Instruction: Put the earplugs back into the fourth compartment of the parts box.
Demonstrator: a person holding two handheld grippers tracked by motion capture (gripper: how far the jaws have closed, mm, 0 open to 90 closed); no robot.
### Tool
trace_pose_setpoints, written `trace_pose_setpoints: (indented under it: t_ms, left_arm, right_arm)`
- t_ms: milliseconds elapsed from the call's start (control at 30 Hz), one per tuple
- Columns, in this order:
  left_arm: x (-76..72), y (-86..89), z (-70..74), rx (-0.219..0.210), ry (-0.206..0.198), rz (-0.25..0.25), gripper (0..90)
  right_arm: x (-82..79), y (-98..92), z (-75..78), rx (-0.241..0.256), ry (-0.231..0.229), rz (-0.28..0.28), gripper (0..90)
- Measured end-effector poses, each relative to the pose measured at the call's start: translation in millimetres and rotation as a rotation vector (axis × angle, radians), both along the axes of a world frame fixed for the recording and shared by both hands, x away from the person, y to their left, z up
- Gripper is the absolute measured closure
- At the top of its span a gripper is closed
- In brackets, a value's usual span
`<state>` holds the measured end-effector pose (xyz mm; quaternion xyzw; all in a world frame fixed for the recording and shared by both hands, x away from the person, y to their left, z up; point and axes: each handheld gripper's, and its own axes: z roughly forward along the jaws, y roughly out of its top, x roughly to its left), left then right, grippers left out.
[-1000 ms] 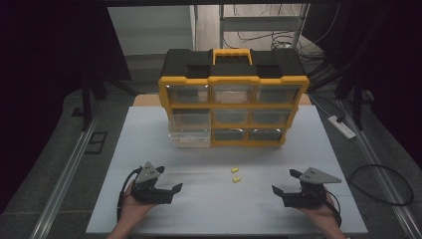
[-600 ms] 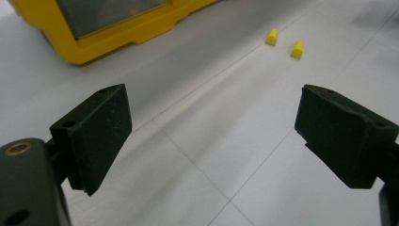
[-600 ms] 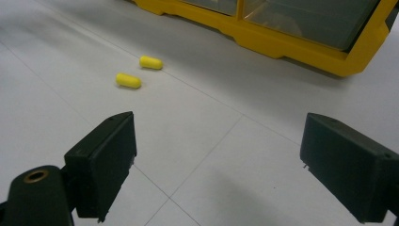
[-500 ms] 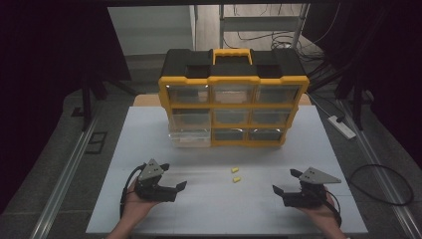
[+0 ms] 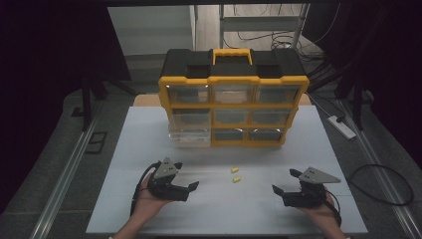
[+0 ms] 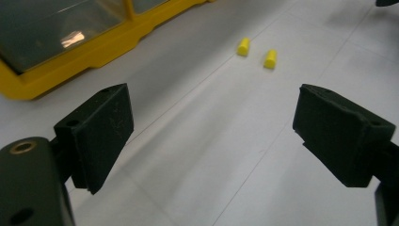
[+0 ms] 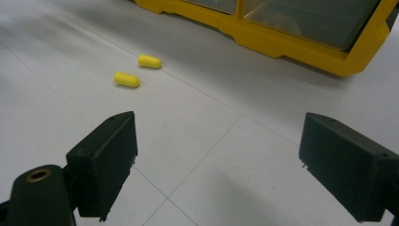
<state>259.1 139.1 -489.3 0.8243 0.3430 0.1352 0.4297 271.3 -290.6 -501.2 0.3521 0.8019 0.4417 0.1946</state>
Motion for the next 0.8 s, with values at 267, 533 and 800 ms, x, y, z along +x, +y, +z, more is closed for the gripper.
trace_pose_setpoints:
  t_ms: [267,533,800]
  left_arm:
    - [10.7,-21.0,2.6,0.013,0.009,-0.049,13.8]
    - [19.4,-37.0,1.7,0.029,0.022,-0.075,13.8]
    - [28.7,-57.6,-1.6,0.052,0.040,-0.105,13.9]
  right_arm:
    - [0.3,0.5,-0.6,-0.008,0.002,0.007,13.4]
    - [0.3,0.4,-0.8,-0.013,0.002,0.009,13.8]
    - [0.5,0.3,-0.9,-0.013,0.003,0.009,14.1]
